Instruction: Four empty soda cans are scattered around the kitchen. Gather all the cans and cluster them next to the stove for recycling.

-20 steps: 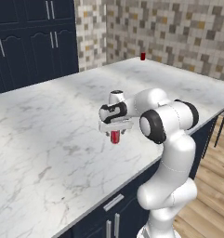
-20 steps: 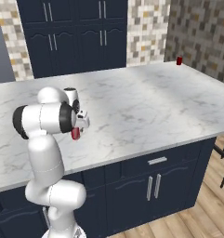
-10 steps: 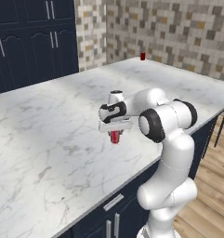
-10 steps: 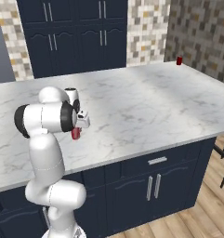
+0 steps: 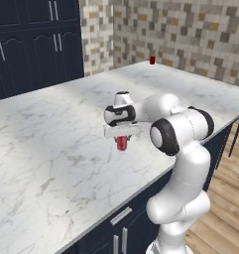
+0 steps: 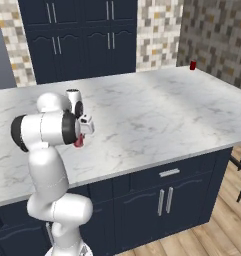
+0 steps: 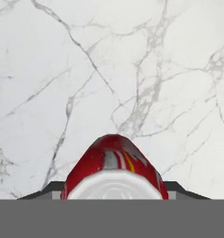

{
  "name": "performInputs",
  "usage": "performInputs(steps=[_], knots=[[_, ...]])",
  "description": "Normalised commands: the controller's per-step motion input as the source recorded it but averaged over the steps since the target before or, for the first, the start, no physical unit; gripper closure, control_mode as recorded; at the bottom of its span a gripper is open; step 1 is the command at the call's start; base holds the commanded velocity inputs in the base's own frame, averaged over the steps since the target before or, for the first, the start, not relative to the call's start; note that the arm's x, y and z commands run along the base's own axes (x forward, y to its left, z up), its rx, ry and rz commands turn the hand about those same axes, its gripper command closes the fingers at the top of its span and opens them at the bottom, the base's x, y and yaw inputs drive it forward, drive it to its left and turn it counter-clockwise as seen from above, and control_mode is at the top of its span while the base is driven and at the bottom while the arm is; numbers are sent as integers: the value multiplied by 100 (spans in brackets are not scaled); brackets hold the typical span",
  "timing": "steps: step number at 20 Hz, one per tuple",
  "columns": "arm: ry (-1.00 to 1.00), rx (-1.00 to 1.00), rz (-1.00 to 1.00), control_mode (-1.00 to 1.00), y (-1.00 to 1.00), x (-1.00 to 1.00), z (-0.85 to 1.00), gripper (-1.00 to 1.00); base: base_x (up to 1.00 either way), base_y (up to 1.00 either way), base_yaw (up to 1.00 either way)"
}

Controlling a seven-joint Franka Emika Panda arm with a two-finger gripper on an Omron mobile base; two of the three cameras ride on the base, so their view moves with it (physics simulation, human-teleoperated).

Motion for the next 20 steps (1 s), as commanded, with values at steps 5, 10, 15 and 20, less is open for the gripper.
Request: performInputs(steps=[5,10,15,20], knots=[[-8,2,0,-100,2,-49,35,100,0,0,0],[0,7,0,-100,-1,-44,12,100,0,0,0],[0,9,0,-100,0,-52,11,100,0,0,0],[0,3,0,-100,0,-50,8,100,0,0,0]])
